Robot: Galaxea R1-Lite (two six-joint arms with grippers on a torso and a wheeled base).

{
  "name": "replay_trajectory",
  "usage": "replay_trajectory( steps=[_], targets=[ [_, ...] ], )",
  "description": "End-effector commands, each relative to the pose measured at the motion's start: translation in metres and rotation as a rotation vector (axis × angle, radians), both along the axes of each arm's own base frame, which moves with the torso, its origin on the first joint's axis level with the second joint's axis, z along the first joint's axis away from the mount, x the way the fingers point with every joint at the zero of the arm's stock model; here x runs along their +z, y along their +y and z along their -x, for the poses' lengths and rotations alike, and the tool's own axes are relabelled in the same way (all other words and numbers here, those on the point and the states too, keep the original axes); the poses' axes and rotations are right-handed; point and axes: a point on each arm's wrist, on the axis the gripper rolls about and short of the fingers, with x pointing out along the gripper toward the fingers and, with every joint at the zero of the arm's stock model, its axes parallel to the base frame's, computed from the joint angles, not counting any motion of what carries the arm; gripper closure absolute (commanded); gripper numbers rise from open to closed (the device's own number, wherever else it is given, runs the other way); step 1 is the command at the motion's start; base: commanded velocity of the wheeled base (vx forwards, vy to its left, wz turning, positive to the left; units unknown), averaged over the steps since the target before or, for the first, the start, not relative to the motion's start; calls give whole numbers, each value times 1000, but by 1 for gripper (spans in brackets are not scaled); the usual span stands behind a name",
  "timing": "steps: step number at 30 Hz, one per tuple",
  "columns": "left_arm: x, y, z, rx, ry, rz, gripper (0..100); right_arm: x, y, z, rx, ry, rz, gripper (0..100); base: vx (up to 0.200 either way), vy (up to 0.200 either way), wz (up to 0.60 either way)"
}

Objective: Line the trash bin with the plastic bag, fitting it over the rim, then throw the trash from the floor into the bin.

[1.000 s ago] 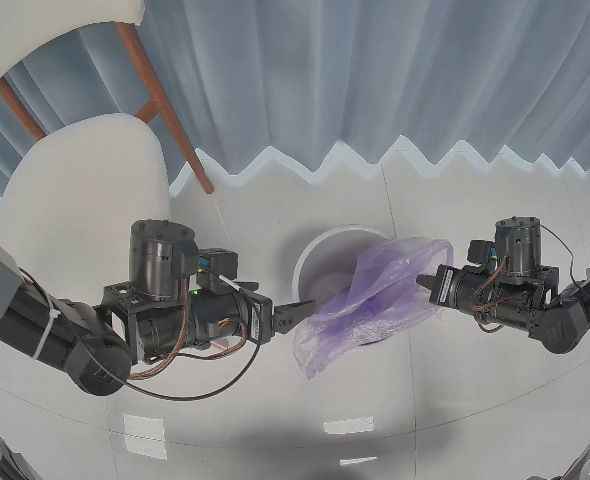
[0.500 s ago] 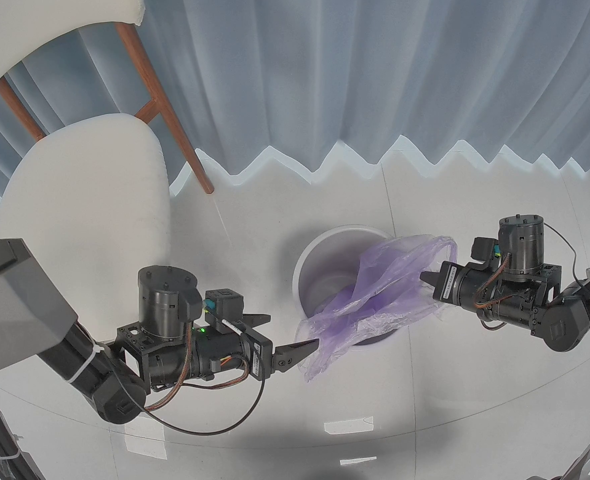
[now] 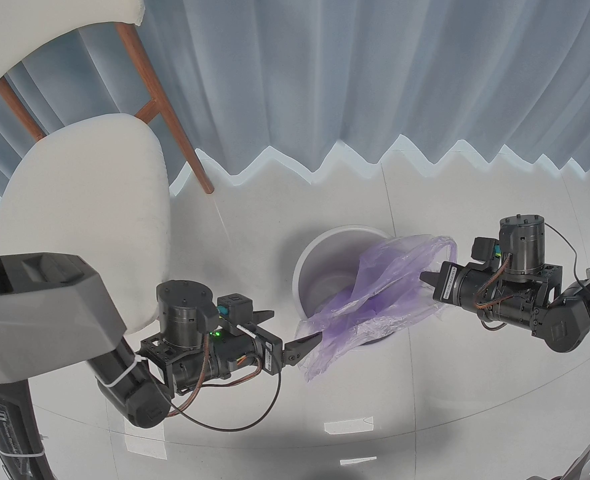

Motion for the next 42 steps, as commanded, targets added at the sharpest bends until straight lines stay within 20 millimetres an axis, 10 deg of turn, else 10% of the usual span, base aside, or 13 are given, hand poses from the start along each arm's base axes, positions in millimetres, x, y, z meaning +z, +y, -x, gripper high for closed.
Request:
replay_trajectory(
  steps=[1, 9, 10, 23, 42],
  targets=[
    [-26, -14, -12, -3, 16, -11, 0, 5, 0, 2, 1, -15, -6, 100, 0, 0, 0],
    [-23, -20, -21, -4, -8, 9, 0, 11, 0, 5, 5, -35, -15, 100, 0, 0, 0],
    [-22, -20, -21, -1, -9, 12, 100, 13, 0, 5, 5, -40, -17, 100, 0, 0, 0],
    [76, -27, -27, 164, 182, 287, 100, 28, -7, -1, 96, -72, -68, 100, 0, 0, 0],
    [110, -50, -64, 261, 381, 309, 100, 23, -67, -69, 298, -26, 21, 100, 0, 0, 0]
  ],
)
